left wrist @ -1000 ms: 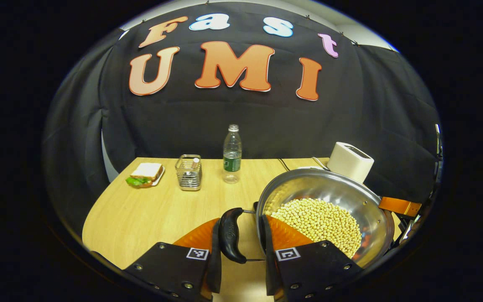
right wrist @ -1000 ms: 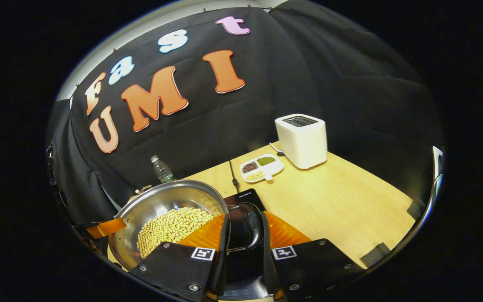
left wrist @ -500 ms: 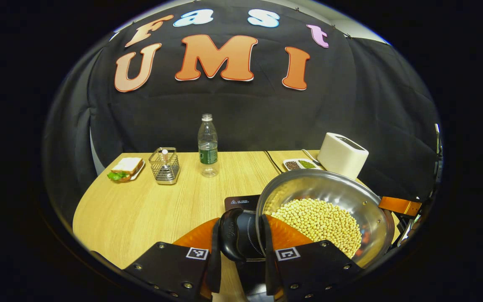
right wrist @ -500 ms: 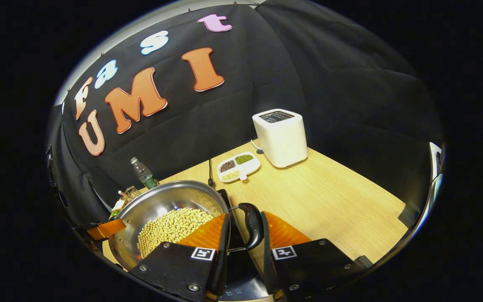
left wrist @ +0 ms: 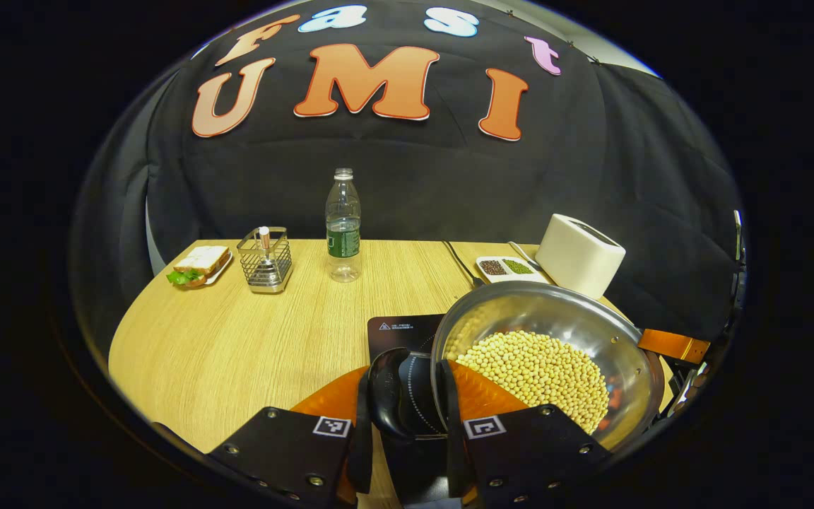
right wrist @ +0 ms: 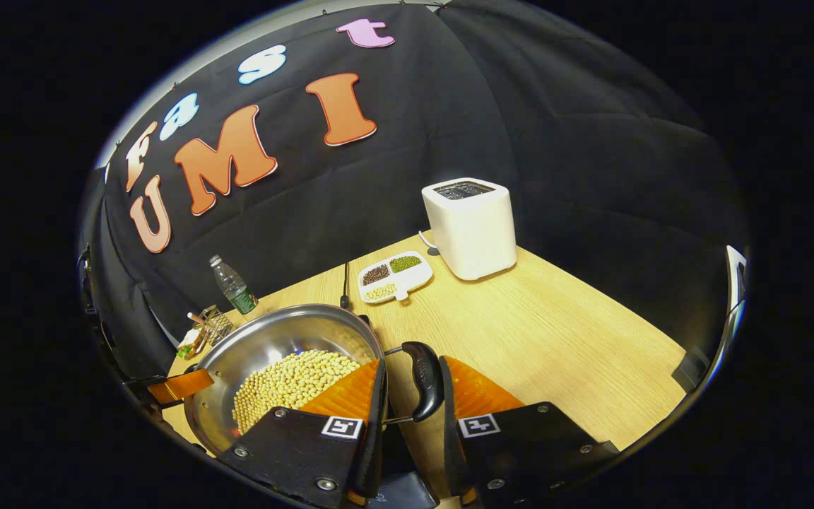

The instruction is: First push the handle of the pot to place it horizontally, then grasp the pot with both hands and set it on the induction cooktop.

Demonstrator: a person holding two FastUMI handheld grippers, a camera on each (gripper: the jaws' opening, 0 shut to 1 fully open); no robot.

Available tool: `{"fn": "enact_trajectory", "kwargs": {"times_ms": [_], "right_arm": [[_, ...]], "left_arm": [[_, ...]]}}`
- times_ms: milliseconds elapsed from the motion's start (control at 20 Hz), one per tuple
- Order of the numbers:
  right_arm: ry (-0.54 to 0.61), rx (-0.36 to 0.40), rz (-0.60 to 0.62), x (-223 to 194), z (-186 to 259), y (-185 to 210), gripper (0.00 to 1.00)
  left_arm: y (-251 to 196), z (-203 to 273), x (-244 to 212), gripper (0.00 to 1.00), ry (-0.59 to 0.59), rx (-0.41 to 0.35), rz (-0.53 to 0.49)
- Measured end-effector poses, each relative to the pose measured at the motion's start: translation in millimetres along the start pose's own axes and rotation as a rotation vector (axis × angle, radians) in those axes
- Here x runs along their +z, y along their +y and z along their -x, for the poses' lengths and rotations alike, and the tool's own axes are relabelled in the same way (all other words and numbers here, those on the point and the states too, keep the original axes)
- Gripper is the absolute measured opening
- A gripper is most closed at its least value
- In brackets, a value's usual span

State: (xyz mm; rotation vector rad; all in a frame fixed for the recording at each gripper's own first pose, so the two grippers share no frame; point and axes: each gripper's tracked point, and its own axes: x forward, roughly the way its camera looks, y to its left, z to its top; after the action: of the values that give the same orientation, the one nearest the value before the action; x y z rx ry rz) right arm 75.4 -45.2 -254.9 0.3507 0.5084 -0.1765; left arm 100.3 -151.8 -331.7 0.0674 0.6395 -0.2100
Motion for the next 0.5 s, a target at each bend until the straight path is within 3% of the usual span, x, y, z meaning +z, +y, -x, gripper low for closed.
{"fn": "enact_trajectory", "kwargs": {"times_ms": [100,200,250,400,500], "right_arm": [[-0.010,0.001,-0.004,-0.2,-0.9,-0.5,0.35],[-0.019,0.000,0.011,0.1,-3.7,0.3,0.41],[-0.020,-0.002,0.018,1.3,0.4,0.9,0.47],[-0.089,-0.026,0.055,21.8,12.1,3.0,0.58],[-0.131,-0.009,0.074,35.8,26.5,14.2,0.81]], "left_arm": [[0.8,-3.2,-3.0,0.43,-0.002,-0.006,0.015],[-0.7,-2.5,-7.7,0.46,0.012,-0.021,0.038],[-3.0,1.2,-1.3,0.52,-0.005,-0.023,0.023],[2.8,25.0,30.3,0.58,-0.098,0.034,-0.081],[4.6,45.0,54.7,0.70,-0.174,0.067,-0.110]]}}
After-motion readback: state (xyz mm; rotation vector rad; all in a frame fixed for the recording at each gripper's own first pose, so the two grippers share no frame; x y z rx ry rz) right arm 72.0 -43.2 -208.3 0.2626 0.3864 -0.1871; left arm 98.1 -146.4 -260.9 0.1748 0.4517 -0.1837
